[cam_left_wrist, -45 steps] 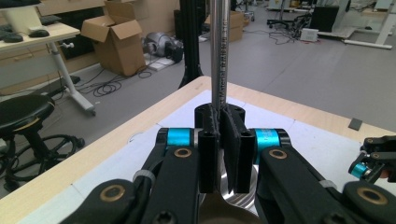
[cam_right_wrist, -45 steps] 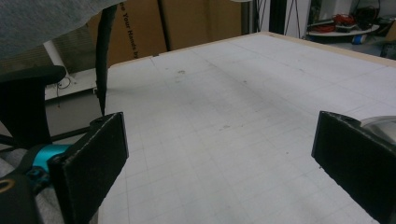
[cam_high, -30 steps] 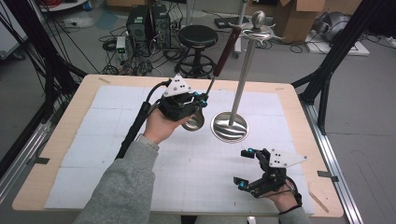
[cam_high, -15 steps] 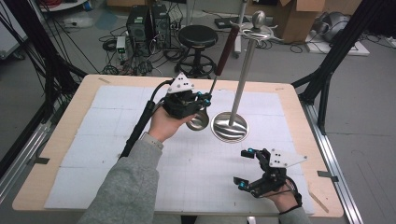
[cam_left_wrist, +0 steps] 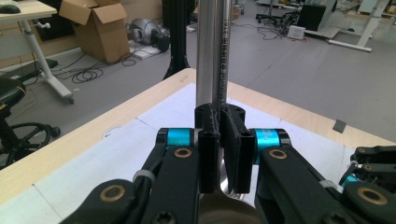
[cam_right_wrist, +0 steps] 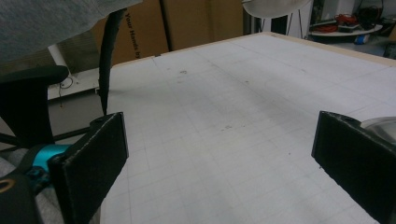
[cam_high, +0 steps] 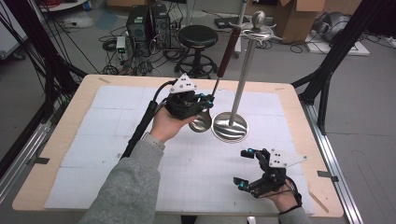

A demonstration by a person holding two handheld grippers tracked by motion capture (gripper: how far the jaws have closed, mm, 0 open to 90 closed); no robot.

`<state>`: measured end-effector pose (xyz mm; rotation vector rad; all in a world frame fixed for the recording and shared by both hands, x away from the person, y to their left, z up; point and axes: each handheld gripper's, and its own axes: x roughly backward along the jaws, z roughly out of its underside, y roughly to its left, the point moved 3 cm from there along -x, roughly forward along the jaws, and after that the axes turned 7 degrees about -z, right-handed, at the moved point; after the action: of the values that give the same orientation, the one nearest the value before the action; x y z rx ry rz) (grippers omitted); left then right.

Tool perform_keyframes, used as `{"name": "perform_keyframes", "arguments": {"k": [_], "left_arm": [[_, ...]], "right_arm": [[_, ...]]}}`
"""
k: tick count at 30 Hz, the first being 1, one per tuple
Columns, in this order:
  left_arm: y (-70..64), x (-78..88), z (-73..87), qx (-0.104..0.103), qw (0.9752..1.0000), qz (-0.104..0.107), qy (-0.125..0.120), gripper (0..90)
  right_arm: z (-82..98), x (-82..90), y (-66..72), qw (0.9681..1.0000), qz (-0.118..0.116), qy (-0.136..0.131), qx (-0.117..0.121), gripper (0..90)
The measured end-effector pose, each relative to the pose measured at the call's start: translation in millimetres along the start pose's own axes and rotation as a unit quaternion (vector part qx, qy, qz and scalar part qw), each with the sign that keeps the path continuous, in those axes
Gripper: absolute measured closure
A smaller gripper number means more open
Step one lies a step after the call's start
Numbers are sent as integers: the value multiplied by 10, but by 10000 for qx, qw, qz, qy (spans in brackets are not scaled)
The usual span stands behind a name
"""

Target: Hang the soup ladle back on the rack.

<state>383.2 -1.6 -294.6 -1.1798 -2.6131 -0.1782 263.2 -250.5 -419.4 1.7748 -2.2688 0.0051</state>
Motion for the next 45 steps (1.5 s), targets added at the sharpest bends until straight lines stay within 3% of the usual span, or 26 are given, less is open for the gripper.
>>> {"name": "perform_keyframes", "arguments": {"k": [25, 45], "left_arm": [[-68, -125, -30, -12, 9998, 11, 190, 844], [-96, -226, -33, -93, 9991, -146, 387, 844]], "right_arm": [[2, -6, 1, 10000, -23, 17, 17, 29], [3, -8, 0, 10000, -37, 17, 20, 29]]}}
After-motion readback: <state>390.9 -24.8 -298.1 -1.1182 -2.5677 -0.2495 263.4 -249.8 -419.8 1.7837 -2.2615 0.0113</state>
